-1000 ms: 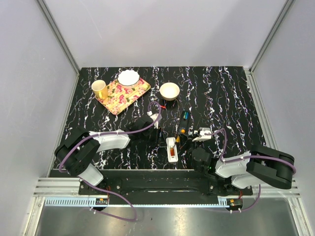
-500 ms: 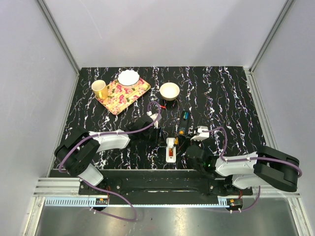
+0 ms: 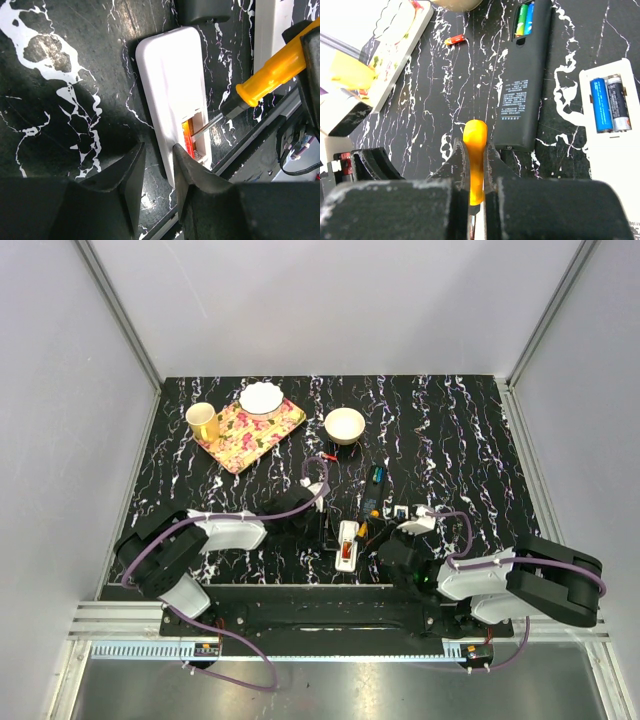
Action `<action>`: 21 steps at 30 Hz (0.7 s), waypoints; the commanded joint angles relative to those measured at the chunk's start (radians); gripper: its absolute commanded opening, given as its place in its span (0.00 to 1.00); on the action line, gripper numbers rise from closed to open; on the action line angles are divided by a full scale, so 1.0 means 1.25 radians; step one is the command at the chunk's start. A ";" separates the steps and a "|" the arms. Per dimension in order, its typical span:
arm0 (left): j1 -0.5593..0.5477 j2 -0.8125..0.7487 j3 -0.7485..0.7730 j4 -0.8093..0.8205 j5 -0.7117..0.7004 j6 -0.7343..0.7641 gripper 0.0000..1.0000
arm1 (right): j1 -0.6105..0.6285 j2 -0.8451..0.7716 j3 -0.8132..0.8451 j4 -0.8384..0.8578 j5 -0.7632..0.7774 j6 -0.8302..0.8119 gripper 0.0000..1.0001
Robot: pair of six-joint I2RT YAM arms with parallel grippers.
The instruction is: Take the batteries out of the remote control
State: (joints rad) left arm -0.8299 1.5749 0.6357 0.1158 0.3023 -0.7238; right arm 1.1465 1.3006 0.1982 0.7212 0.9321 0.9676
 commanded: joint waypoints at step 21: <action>-0.036 0.057 -0.057 0.143 0.040 -0.075 0.28 | 0.007 0.106 -0.040 0.033 0.137 0.286 0.00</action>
State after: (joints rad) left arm -0.8272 1.5864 0.5671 0.2779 0.3187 -0.8059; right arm 1.1492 1.4067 0.1654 0.7677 1.0313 1.2381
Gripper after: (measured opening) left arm 0.285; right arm 0.044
